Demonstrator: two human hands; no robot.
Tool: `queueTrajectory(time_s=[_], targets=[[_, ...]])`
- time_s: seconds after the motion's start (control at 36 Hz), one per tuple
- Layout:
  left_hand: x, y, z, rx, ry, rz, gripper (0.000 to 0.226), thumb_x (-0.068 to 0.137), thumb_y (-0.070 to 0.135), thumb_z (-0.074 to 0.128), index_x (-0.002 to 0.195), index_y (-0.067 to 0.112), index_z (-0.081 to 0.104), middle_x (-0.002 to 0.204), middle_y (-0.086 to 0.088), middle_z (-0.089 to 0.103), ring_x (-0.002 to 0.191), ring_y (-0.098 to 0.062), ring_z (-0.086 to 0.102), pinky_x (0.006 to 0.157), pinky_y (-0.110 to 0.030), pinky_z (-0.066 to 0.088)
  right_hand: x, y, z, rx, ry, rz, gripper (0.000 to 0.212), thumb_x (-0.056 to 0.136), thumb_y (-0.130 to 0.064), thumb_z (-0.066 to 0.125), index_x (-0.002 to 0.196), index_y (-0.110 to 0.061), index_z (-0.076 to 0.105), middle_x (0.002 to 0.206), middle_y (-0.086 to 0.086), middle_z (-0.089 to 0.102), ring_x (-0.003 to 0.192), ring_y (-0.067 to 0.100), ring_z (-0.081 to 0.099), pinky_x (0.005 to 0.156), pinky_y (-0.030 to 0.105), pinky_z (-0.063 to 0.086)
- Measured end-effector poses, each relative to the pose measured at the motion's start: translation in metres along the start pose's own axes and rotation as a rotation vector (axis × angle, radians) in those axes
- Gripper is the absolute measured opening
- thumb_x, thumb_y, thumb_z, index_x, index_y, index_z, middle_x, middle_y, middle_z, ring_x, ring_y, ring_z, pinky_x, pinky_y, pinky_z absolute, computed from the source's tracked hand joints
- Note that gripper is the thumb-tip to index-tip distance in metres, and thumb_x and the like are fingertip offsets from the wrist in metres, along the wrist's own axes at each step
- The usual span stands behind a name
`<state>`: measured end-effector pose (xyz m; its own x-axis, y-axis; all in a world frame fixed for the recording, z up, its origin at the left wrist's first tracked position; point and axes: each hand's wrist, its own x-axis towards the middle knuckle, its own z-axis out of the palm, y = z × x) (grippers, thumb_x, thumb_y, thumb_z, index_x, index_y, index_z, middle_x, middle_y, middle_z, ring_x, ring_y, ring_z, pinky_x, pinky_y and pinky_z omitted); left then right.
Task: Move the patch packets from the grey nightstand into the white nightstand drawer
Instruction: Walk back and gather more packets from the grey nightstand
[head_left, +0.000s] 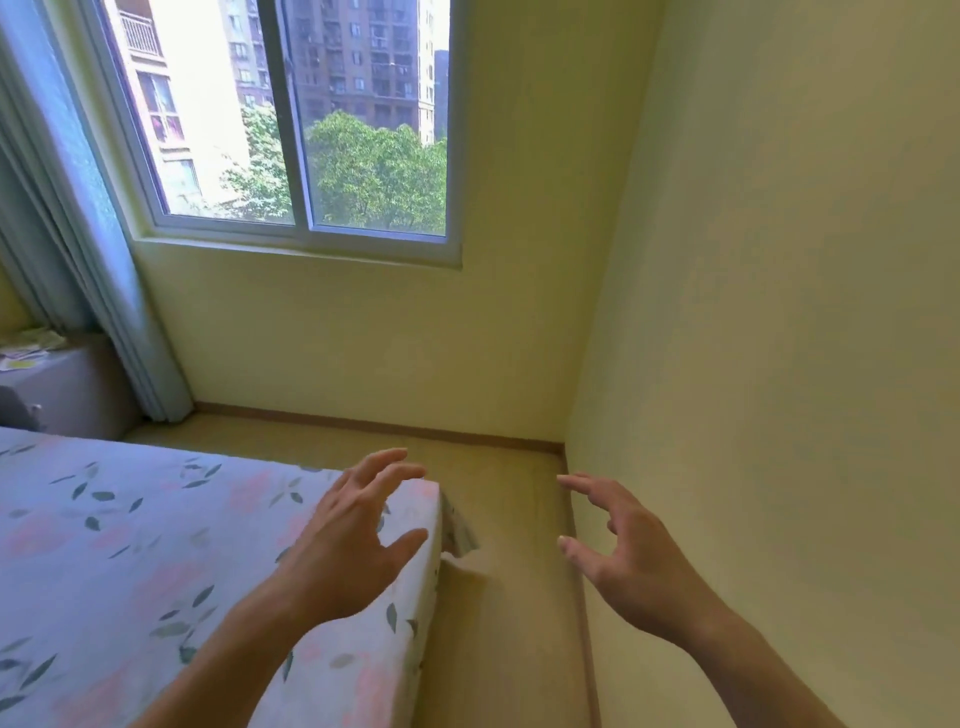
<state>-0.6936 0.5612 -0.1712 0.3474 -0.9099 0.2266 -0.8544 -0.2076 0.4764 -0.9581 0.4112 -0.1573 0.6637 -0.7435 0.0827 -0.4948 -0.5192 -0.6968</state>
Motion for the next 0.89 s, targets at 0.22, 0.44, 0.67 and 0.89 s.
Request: queueTrajectory(time_s=[0.22, 0.44, 0.67, 0.89], targets=[[0.161, -0.011, 0.041, 0.004, 0.041, 0.001, 0.058, 0.089, 0.049, 0.068, 0.141, 0.044, 0.042, 0.155, 0.026, 0.025, 0.143, -0.006, 0.028, 0.116, -0.034, 0.034, 0.16, 0.058, -0.033, 0.043, -0.018, -0.061, 0.06, 0.094, -0.029, 0.07, 0.147, -0.041, 0.044, 0.153, -0.025, 0.038, 0.141, -0.006, 0.034, 0.117, 0.02, 0.028], [0.28, -0.042, 0.051, 0.023, 0.132, -0.168, 0.06, 0.088, 0.049, 0.071, 0.141, 0.046, 0.042, 0.151, 0.032, 0.023, 0.14, -0.004, 0.033, 0.113, -0.03, 0.035, 0.347, 0.083, -0.059, 0.033, -0.137, -0.172, 0.06, 0.093, -0.03, 0.071, 0.147, -0.04, 0.045, 0.154, -0.021, 0.039, 0.143, 0.0, 0.035, 0.123, 0.03, 0.03], [0.334, -0.11, 0.034, 0.098, 0.248, -0.467, 0.06, 0.086, 0.05, 0.071, 0.139, 0.047, 0.042, 0.157, 0.023, 0.028, 0.142, -0.01, 0.035, 0.116, -0.035, 0.033, 0.512, 0.06, -0.022, 0.048, -0.353, -0.352, 0.062, 0.092, -0.031, 0.072, 0.146, -0.045, 0.044, 0.154, -0.027, 0.035, 0.144, -0.001, 0.033, 0.123, 0.037, 0.031], [0.441, -0.196, 0.05, 0.077, 0.33, -0.604, 0.061, 0.087, 0.045, 0.072, 0.141, 0.043, 0.044, 0.153, 0.024, 0.03, 0.141, -0.008, 0.034, 0.115, -0.03, 0.03, 0.68, 0.055, 0.007, 0.015, -0.4, -0.443, 0.062, 0.092, -0.029, 0.072, 0.146, -0.043, 0.045, 0.153, -0.029, 0.035, 0.142, -0.007, 0.031, 0.122, 0.026, 0.026]])
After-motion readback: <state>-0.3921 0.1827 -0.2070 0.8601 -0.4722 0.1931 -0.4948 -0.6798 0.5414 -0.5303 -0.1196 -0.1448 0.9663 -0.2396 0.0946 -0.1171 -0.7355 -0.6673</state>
